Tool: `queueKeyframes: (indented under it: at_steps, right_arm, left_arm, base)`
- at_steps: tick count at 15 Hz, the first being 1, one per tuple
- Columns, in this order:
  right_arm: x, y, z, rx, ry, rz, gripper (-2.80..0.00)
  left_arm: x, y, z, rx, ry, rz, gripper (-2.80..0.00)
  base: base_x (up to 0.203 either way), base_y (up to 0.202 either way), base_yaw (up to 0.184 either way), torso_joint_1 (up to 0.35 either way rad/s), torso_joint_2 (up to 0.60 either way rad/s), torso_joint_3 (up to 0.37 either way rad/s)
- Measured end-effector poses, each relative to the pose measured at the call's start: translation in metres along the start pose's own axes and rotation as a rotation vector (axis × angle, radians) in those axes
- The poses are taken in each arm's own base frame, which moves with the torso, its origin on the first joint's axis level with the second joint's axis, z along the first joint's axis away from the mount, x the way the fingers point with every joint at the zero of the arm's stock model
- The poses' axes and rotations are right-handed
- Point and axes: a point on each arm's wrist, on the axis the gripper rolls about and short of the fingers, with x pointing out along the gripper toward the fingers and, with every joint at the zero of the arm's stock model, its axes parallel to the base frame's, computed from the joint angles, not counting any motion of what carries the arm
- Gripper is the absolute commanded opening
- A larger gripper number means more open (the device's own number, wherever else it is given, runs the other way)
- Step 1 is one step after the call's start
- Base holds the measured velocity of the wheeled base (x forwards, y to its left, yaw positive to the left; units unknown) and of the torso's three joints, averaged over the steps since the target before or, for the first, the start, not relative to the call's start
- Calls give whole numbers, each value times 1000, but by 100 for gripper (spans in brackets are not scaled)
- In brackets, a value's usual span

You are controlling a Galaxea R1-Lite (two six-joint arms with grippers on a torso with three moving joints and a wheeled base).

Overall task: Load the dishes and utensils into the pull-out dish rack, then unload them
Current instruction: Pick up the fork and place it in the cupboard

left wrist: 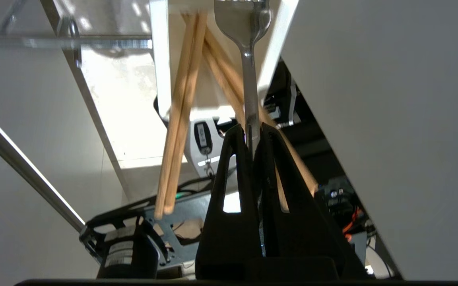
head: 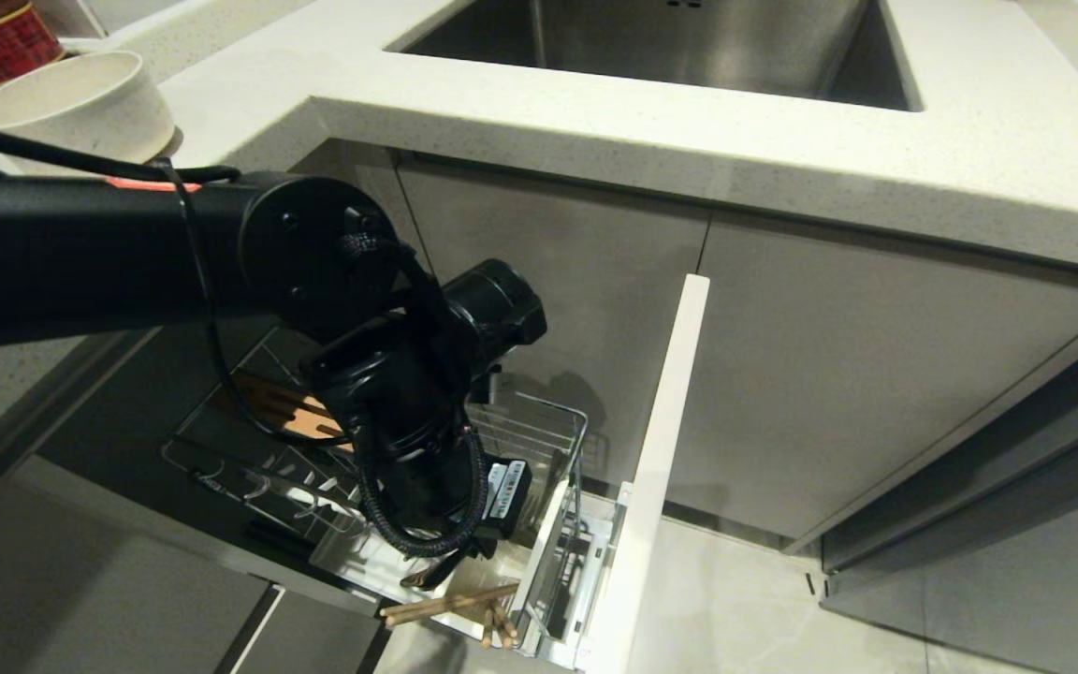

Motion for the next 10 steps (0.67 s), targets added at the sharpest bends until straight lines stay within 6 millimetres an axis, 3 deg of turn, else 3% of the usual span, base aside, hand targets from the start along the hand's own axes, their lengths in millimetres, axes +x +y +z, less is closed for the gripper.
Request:
queueKeyframes:
  at_steps: [10]
  right_arm:
    - [0,0,0,0,0,0,-280]
  left_arm:
    - [37,12,31,-21,43,32,-280]
  base:
    - [0,0,0,0,0,0]
